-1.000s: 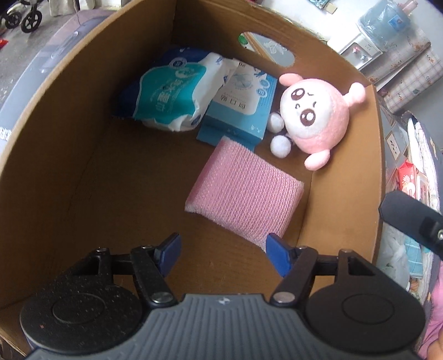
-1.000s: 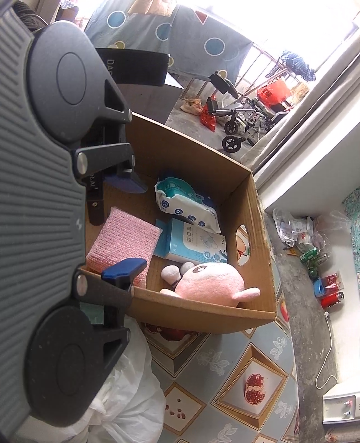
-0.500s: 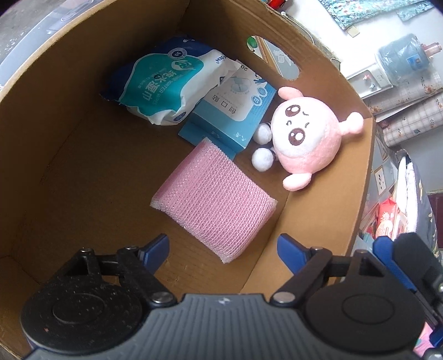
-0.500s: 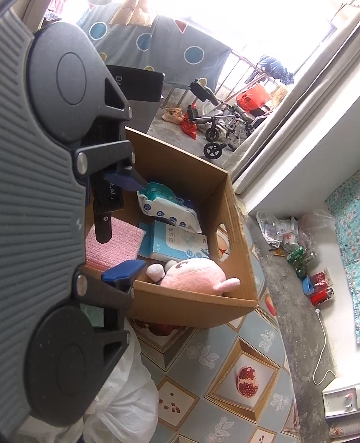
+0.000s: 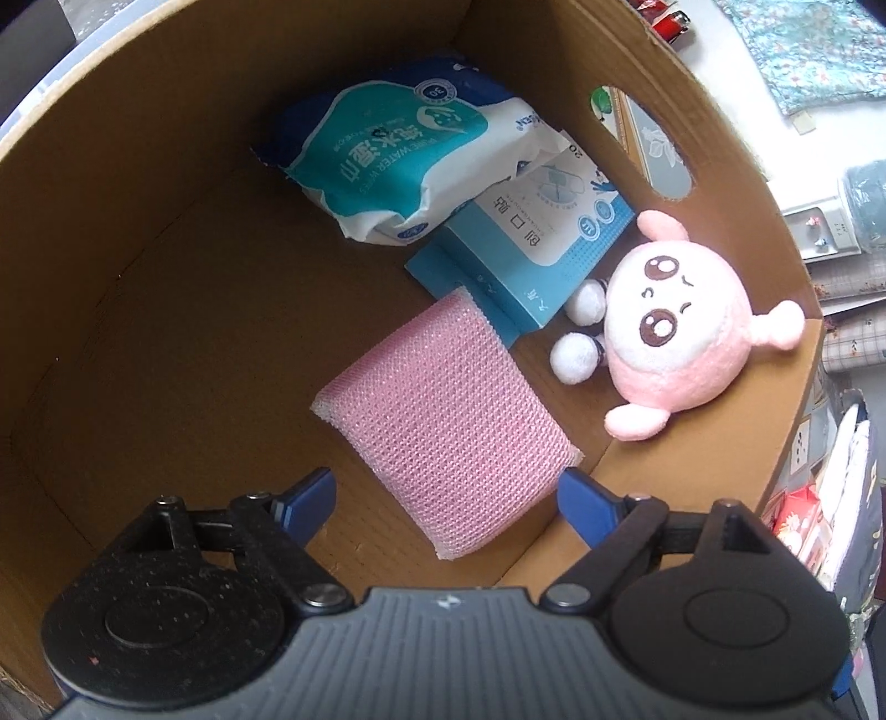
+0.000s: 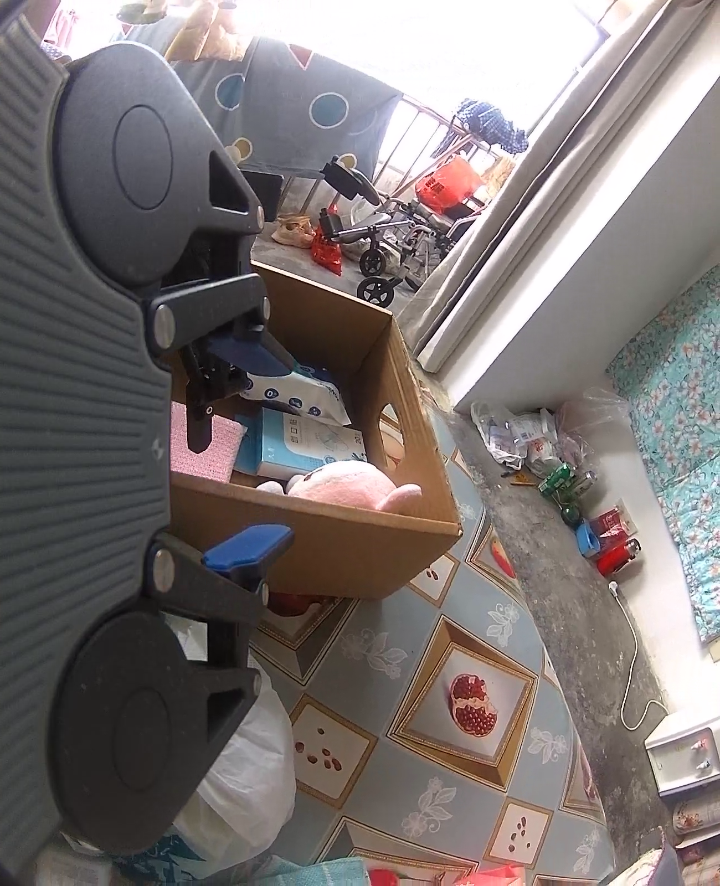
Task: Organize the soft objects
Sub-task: 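Lower the open left gripper toward the pink sponge pad in the box, then push and straighten the pink sponge pad flat with the left gripper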
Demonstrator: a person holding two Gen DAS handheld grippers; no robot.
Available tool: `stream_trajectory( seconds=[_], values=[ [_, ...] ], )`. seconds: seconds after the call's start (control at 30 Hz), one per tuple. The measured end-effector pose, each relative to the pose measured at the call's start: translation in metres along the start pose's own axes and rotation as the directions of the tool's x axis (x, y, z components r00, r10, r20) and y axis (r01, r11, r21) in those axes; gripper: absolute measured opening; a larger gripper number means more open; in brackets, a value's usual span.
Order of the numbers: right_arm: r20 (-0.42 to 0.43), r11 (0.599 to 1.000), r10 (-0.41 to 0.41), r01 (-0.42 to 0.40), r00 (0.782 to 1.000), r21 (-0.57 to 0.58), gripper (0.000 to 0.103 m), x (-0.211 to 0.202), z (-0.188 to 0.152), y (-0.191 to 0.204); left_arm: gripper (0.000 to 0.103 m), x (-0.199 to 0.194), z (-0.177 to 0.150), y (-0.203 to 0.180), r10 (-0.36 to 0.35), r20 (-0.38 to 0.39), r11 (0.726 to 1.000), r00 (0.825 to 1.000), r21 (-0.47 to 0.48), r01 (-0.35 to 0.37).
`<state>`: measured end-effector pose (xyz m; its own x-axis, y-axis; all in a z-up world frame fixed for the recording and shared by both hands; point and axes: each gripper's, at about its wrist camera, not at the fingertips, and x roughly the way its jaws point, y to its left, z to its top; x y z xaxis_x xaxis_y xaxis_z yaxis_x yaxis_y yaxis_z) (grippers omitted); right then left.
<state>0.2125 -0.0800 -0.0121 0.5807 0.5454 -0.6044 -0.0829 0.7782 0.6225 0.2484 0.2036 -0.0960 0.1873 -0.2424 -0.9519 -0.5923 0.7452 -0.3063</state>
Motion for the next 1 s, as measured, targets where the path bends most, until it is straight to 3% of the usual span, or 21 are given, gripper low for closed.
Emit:
stream_trajectory(
  seconds=[0.23, 0.47, 0.67, 0.87, 1.0],
  values=[
    [0.010, 0.999, 0.017, -0.017, 1.000, 0.040, 0.062, -0.016, -0.016, -0.021, 0.088, 0.010, 0.000, -0.009, 0.030, 0.021, 0.997, 0.999, -0.074, -0.028],
    [0.027, 0.997, 0.024, -0.026, 0.999, 0.067, 0.062, -0.035, -0.028, -0.041, 0.087, 0.026, -0.005, -0.015, 0.114, 0.049, 0.987, 0.992, -0.119, -0.107],
    [0.043, 0.997, 0.021, -0.024, 0.999, 0.078, 0.064, -0.047, -0.032, -0.053, 0.086, 0.023, -0.007, -0.005, 0.071, 0.076, 0.977, 0.995, -0.204, -0.054],
    [0.015, 0.996, 0.012, -0.013, 1.000, 0.084, 0.064, -0.038, -0.042, -0.056, 0.087, 0.026, -0.007, -0.003, 0.084, 0.090, 0.966, 0.992, -0.251, -0.059],
    [-0.004, 0.996, 0.015, -0.015, 1.000, 0.086, 0.064, -0.032, -0.051, -0.054, 0.090, 0.035, -0.006, -0.010, 0.099, 0.103, 0.979, 0.990, -0.186, -0.079]
  ],
)
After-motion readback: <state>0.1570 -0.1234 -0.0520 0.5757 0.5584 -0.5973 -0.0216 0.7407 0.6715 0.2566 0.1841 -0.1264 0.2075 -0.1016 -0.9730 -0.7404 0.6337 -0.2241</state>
